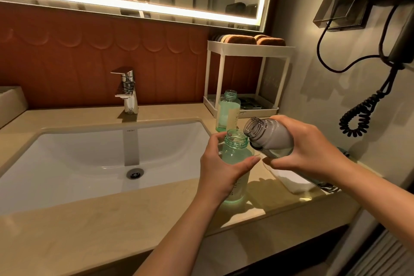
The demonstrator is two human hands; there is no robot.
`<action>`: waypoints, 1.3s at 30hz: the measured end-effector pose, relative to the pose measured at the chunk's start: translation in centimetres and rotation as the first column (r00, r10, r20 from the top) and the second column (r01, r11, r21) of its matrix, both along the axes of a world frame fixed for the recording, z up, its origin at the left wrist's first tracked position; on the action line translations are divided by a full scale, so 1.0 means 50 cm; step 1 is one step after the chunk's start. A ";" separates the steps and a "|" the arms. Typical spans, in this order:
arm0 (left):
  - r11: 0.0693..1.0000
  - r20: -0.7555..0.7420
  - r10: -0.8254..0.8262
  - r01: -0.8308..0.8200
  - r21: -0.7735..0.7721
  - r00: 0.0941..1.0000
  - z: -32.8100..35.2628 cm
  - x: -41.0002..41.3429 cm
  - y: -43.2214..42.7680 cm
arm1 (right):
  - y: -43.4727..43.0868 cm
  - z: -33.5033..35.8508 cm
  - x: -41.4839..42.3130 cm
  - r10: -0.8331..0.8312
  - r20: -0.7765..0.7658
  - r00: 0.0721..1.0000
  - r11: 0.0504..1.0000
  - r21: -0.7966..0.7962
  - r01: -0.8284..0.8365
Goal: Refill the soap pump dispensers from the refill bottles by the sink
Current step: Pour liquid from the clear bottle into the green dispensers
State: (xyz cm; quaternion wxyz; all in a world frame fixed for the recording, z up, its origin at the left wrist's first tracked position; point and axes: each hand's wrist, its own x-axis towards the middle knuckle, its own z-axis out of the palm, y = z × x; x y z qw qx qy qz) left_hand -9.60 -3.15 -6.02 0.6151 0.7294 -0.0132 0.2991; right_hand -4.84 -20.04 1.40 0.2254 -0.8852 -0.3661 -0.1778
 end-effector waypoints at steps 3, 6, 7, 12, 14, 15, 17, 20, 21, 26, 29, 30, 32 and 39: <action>1.000 -0.003 -0.003 0.003 -0.001 1.000 0.001 0.000 0.000 | 0.000 0.006 -0.001 -0.004 -0.001 1.000 1.000 -0.021 0.004; 1.000 -0.001 -0.001 0.001 0.003 1.000 0.001 -0.001 0.000 | 0.000 0.013 -0.002 -0.023 0.011 1.000 0.999 -0.044 0.023; 1.000 -0.002 0.000 0.000 0.005 1.000 0.001 -0.002 0.000 | 0.000 0.015 -0.002 -0.027 0.014 1.000 0.998 -0.053 0.028; 1.000 -0.003 -0.003 0.003 -0.001 1.000 0.003 -0.002 -0.001 | 0.003 0.028 -0.011 -0.039 0.034 0.999 0.994 -0.104 0.042; 1.000 -0.003 -0.002 0.002 -0.002 1.000 0.002 -0.002 0.000 | 0.004 0.034 -0.015 -0.049 0.043 0.998 0.990 -0.132 0.054; 1.000 -0.003 -0.002 0.002 -0.004 1.000 0.002 -0.002 0.000 | 0.005 0.037 -0.016 -0.053 0.045 0.998 0.988 -0.144 0.058; 1.000 -0.003 -0.004 0.004 -0.004 1.000 0.002 -0.003 -0.001 | 0.006 0.042 -0.019 -0.057 0.047 0.997 0.984 -0.166 0.065; 1.000 0.002 -0.007 0.007 -0.006 1.000 0.003 -0.003 -0.001 | 0.007 0.049 -0.022 -0.064 0.053 0.997 0.978 -0.196 0.073; 1.000 0.004 -0.005 0.005 -0.004 1.000 0.003 -0.004 0.000 | 0.007 0.052 -0.023 -0.066 0.053 0.996 0.976 -0.205 0.075; 1.000 0.004 -0.005 0.005 0.001 1.000 0.003 -0.005 -0.001 | 0.007 0.059 -0.021 -0.063 0.058 0.996 0.966 -0.246 0.075; 1.000 0.008 0.001 -0.001 0.004 1.000 0.003 -0.005 -0.002 | 0.007 0.063 -0.021 -0.066 0.058 0.996 0.961 -0.264 0.080; 1.000 0.008 0.001 -0.001 0.002 1.000 0.003 -0.004 -0.001 | 0.008 0.064 -0.021 -0.068 0.060 0.996 0.960 -0.268 0.081; 1.000 0.008 0.000 0.000 0.000 1.000 0.003 -0.004 -0.001 | 0.008 0.066 -0.020 -0.068 0.060 0.996 0.958 -0.274 0.082; 1.000 0.003 0.004 -0.004 0.005 1.000 0.001 -0.004 -0.001 | 0.009 0.071 -0.023 -0.076 0.058 0.995 0.949 -0.303 0.090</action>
